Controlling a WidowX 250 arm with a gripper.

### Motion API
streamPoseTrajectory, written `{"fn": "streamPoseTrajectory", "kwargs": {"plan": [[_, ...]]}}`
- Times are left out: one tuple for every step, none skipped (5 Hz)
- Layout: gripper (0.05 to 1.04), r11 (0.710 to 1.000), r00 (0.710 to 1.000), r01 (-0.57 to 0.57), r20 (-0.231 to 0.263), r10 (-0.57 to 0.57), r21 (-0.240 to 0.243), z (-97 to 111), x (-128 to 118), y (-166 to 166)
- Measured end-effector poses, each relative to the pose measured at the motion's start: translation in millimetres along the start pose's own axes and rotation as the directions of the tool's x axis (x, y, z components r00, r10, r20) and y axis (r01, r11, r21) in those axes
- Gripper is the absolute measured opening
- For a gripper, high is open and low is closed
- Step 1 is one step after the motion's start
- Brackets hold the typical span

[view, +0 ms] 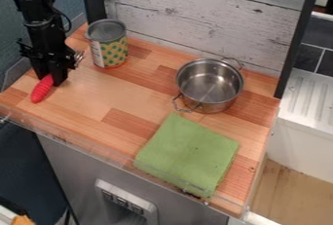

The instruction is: Move the red fork in the middle of the table

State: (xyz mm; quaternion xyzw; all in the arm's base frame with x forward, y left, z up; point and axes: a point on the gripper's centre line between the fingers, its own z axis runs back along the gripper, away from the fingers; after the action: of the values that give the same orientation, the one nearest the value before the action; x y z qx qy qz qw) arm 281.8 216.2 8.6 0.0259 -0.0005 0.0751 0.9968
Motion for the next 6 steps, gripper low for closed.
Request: {"fn": "streamPoseTrajectory", "kwargs": {"plan": [[0.367,1.000,0.999,-0.022,0.028,0.021,0.008,22,-11,-6],[0.367,0.997,0.996,-0.069,0.062,0.067,0.029,62,-19,-13],[0.367,0.998,0.993,-0.064,0.099,0.062,0.024,88,-18,-34],[0.367,0.998,0.990,-0.058,0.126,0.060,-0.014,95,0,-65],[0.367,0.998,0.995,-0.008,0.102,0.015,-0.069,78,25,-96],[0.367,0.994,0.996,0.038,0.080,-0.030,-0.100,60,43,-111]]}}
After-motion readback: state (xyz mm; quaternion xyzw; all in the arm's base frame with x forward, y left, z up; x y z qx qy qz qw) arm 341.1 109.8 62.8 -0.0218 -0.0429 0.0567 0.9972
